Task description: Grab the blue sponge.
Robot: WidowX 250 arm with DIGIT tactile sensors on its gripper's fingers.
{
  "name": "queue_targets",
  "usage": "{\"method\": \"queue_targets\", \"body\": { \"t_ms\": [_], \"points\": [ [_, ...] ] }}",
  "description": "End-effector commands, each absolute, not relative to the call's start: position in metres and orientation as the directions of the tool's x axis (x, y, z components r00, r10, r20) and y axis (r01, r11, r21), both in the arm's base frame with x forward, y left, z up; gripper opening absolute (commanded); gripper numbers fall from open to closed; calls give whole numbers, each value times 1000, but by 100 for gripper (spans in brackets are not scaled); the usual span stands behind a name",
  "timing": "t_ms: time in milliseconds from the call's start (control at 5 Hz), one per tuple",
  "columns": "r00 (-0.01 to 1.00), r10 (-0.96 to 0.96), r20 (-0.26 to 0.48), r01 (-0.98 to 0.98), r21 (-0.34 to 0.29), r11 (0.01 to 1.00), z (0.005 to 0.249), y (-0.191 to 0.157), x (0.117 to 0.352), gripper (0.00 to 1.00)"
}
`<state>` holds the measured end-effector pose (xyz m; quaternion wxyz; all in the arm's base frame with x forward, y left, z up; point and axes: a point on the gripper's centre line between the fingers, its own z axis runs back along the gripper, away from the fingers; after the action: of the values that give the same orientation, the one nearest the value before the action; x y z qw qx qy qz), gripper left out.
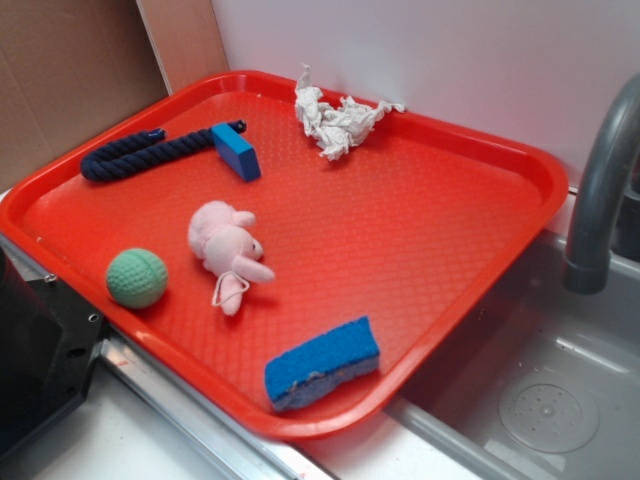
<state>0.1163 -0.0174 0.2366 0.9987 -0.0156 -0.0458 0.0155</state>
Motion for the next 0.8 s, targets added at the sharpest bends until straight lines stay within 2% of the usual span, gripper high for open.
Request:
{"method": "queue_targets", "body": {
  "t_ms": [0, 200, 400, 600],
  "points": [
    [995, 32, 91, -30, -33, 999, 237, -17, 116, 100],
    [999, -46, 25, 47, -32, 998, 190, -65, 139, 100],
    [994, -80, 70, 77, 43, 996, 162, -113, 165, 100],
    [981, -168, 94, 164, 50, 985, 141, -150, 177, 100]
  ]
}}
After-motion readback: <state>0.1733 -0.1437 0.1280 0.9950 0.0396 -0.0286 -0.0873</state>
